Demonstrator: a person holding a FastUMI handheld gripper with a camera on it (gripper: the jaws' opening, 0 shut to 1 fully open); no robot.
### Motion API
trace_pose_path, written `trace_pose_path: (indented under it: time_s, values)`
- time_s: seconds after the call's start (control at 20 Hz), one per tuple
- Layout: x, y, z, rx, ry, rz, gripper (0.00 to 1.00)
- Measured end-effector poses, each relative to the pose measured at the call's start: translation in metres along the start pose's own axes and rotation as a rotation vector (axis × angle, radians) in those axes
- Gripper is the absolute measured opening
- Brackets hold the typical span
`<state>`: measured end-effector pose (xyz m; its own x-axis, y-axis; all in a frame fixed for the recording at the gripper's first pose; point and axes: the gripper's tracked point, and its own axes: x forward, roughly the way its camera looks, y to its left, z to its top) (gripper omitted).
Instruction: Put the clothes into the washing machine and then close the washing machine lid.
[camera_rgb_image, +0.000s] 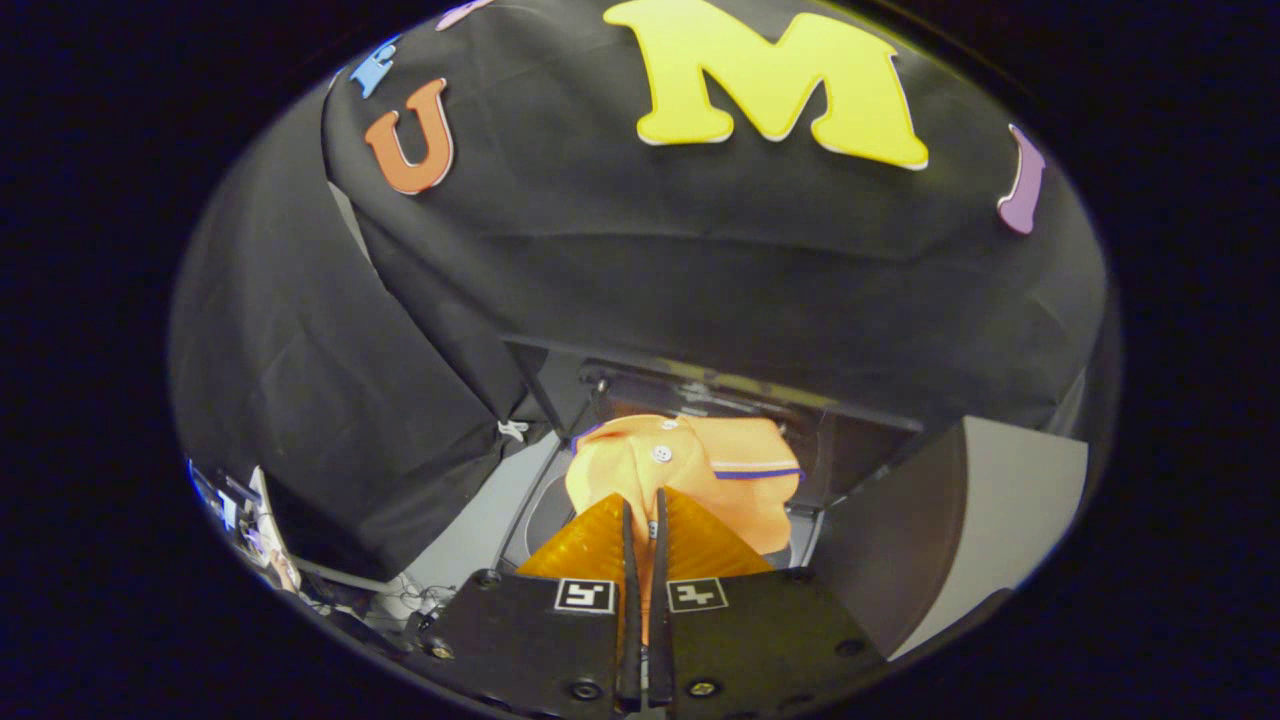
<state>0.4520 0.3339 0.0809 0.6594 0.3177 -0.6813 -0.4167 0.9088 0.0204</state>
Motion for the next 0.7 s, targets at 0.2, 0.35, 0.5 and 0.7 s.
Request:
trace_pose_path:
  time_s: [0.2,0.35,0.5,0.7]
  values:
    - [0.054,0.005,-0.036,0.026,0.047,-0.016,0.06]
    - [0.093,0.006,-0.061,0.046,0.088,-0.032,0.06]
    - [0.124,-0.002,-0.085,0.077,0.117,-0.053,0.06]
    - [0.161,-0.003,-0.110,0.117,0.154,-0.076,0.06]
